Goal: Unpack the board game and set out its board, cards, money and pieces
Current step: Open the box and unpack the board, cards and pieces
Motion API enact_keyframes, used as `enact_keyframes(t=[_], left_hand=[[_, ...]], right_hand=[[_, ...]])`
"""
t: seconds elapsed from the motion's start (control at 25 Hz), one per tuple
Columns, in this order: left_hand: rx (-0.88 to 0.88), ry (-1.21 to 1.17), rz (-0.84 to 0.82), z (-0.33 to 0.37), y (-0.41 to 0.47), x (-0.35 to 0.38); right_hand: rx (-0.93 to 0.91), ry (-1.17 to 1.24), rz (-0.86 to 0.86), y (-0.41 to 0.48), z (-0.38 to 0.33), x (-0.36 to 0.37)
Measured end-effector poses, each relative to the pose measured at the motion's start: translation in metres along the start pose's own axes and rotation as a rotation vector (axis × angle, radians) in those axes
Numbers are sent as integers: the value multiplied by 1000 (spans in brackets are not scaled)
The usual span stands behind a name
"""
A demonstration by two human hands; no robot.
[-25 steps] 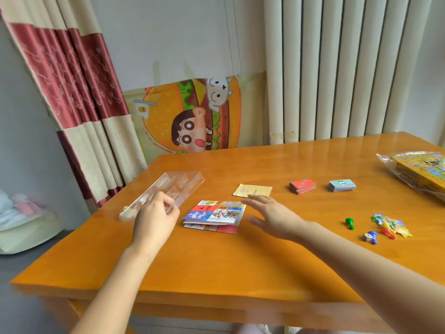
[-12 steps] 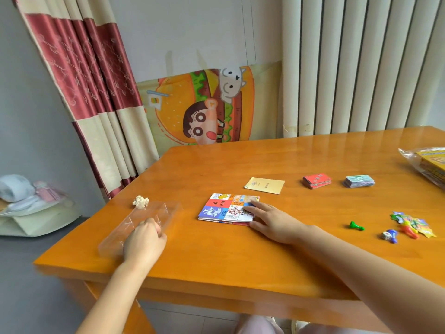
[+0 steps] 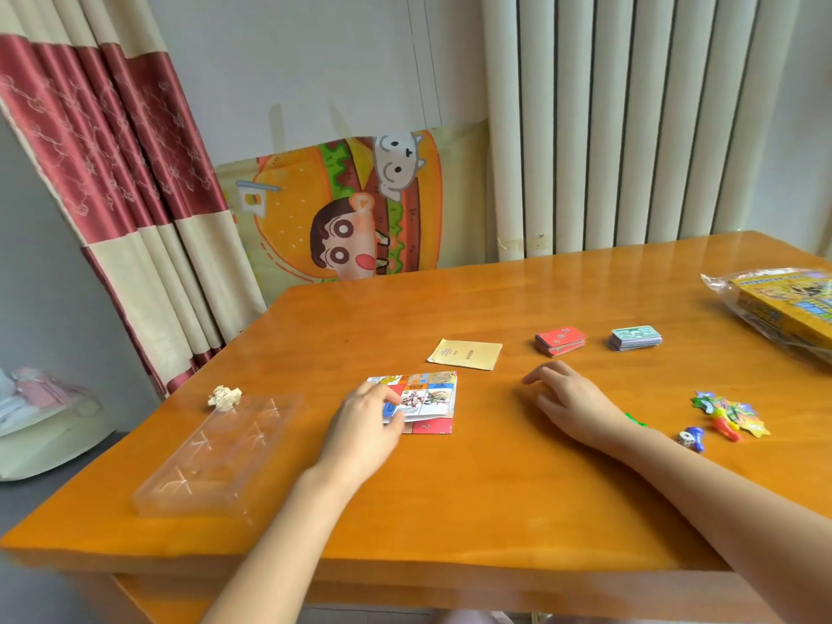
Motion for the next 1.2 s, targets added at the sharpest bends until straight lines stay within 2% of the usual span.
enact_keyframes(t=[0.2,0.44,0.6,0.72,0.8,0.96,1.04,1.12,1.2], left_hand=[[52,-34,-136,36,32,42],[3,-36,-270,47,87,75],[-64,79,-453,41,127,102],[33,48,-567,40,148,113],[96,61,-648,40,157,120],[126,97,-739,34,175,132],[109,94,-739,30,184,134],[115,71,-716,27,189,135],[124,46,-704,24,192,135]], right_hand=[[193,-53,58,-2,52,-14],[321,-85,88,1,79,-27],[300,-161,81,12,66,-23],[228,-223,37,34,57,-33],[169,-262,-49,56,62,-42],[3,-375,-445,99,66,-43],[-11,-411,-567,118,67,-43],[32,-358,-630,131,69,-45],[55,-334,-604,141,74,-44]])
Point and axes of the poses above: each hand's wrist, its own y-axis towards the middle knuckle, its own x-axis out of the palm, z = x × y, the point moved 4 cm from there along y, towards the middle knuckle, and after that the axes turned 7 degrees about -y, right-handed, at the moved point
